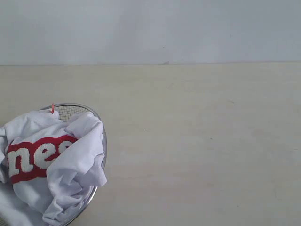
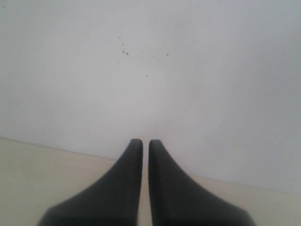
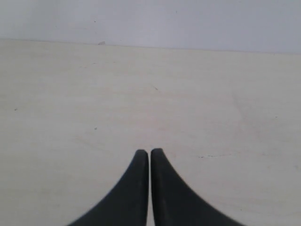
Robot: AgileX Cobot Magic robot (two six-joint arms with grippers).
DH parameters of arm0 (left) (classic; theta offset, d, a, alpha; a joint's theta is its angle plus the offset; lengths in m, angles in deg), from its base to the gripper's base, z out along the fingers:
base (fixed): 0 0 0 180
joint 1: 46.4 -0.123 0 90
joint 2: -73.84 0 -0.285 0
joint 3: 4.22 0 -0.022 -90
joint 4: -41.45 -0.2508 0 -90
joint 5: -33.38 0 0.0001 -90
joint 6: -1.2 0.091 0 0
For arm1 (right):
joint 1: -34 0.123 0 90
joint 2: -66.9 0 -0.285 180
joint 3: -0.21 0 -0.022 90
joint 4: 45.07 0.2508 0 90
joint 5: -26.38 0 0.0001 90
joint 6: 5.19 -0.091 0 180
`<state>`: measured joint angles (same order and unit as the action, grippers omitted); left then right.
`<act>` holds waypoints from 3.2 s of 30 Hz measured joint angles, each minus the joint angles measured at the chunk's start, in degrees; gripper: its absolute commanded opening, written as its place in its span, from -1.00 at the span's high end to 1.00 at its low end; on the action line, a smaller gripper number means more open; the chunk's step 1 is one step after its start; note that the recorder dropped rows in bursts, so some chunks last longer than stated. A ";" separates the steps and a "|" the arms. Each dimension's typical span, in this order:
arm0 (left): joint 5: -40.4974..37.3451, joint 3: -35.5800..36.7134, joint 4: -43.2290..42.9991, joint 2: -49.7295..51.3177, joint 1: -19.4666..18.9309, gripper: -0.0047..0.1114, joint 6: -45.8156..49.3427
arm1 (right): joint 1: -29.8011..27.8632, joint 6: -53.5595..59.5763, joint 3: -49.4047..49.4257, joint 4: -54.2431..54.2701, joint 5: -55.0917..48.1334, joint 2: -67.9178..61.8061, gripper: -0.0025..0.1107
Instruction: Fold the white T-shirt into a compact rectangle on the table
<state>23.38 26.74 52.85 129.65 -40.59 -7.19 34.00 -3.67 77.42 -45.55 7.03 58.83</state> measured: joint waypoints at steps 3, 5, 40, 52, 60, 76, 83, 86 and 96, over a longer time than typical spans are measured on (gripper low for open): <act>0.13 -0.14 0.00 1.27 0.00 0.84 0.48 | 0.00 0.38 0.00 -0.17 0.25 0.00 0.96; 0.13 -0.28 0.00 1.78 0.00 0.84 0.71 | 0.00 -0.15 0.09 0.48 2.71 0.00 0.96; -7.92 -1.60 2.76 10.24 -2.72 0.84 5.31 | 26.93 -10.17 -37.28 -1.10 8.56 -45.55 0.96; -15.87 -2.83 17.87 13.75 -2.83 0.84 23.03 | 30.26 -9.33 -54.99 0.15 1.28 -64.47 0.96; -27.56 -9.48 25.35 19.35 -5.81 0.84 29.87 | 29.63 3.80 -82.60 16.51 -25.02 -85.84 0.66; -36.73 -10.05 20.34 22.50 -8.70 0.84 32.21 | 28.82 19.41 -83.25 40.31 -27.54 -104.98 -0.19; -36.82 -10.05 18.04 22.64 -8.70 0.84 32.21 | 29.24 19.41 -83.25 42.11 -24.79 -108.54 -0.19; -36.71 -10.05 17.94 22.64 -8.70 0.84 32.21 | 29.24 20.76 -83.25 44.74 -23.84 -110.20 -0.19; -36.37 -10.05 17.65 22.64 -8.70 0.84 32.21 | 33.12 23.09 -83.25 45.60 -18.09 -112.43 -0.19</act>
<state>-12.99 16.68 70.50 152.29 -49.28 25.02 67.12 19.42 -5.83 0.05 -11.06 -53.61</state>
